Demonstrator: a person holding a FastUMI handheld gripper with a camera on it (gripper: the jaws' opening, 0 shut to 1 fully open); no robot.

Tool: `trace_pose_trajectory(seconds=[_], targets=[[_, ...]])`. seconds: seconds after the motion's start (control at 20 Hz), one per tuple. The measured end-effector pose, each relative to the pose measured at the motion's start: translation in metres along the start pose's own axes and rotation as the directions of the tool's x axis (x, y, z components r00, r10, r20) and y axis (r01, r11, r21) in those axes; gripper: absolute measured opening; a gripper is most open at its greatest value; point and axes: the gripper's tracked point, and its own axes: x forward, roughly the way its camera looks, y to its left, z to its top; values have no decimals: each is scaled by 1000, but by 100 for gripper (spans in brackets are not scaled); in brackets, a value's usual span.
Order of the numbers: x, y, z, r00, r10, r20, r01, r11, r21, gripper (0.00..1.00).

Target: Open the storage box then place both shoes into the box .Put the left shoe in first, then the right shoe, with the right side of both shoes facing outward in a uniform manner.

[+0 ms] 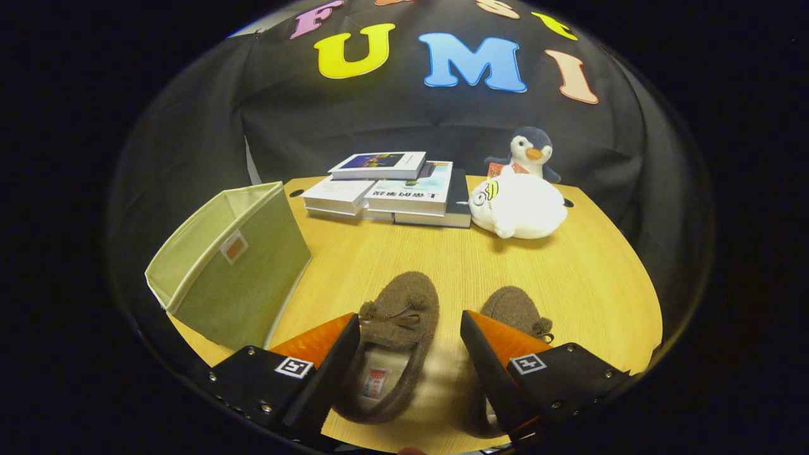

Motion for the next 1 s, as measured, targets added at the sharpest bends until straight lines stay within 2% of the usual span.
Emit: trace_pose_trajectory(seconds=[0.6,0.75,0.85,0.95,1.0], targets=[[33,-10,-50,989,28,-148,-22,999,46,98],[39,-10,-52,986,27,-162,-19,999,49,91],[43,-9,-51,985,22,-170,-12,998,59,91],[46,-11,-54,983,14,-184,-3,998,65,82],[47,-12,-54,983,7,-185,5,998,65,82]])
